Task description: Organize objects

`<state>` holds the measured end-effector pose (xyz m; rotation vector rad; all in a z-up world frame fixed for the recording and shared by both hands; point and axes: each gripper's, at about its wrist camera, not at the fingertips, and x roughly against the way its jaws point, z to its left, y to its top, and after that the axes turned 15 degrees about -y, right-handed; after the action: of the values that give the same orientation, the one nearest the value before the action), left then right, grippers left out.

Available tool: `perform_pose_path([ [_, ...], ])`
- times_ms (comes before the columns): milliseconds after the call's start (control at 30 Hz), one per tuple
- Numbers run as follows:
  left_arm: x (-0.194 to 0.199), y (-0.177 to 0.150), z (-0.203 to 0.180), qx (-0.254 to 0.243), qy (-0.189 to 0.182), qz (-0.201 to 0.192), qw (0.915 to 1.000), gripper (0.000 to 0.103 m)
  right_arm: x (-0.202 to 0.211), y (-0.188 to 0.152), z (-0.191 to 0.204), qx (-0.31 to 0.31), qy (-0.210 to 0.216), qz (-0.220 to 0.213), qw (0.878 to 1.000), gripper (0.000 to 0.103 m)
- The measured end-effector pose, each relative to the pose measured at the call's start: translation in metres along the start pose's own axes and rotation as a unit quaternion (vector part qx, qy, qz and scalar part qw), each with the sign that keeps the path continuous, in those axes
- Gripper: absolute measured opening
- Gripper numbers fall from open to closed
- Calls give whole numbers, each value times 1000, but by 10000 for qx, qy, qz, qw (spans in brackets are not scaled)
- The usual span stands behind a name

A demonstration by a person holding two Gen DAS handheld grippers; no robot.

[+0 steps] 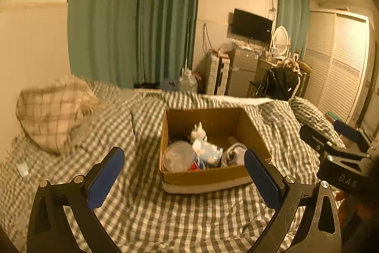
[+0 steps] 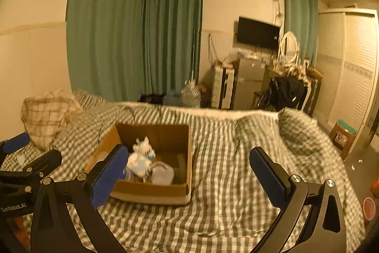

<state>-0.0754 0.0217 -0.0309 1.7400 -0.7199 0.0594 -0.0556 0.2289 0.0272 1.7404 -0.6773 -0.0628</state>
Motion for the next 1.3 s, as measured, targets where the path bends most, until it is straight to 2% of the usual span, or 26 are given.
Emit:
perform_pose_path([
  [233, -16, -12, 3, 95, 10, 259, 9996, 103, -28, -23, -2, -82, 62, 383, 9992, 103],
  [1300, -17, -12, 6, 68, 94, 325, 9994, 103, -29, -25, 0, -30, 146, 380, 9992, 103],
])
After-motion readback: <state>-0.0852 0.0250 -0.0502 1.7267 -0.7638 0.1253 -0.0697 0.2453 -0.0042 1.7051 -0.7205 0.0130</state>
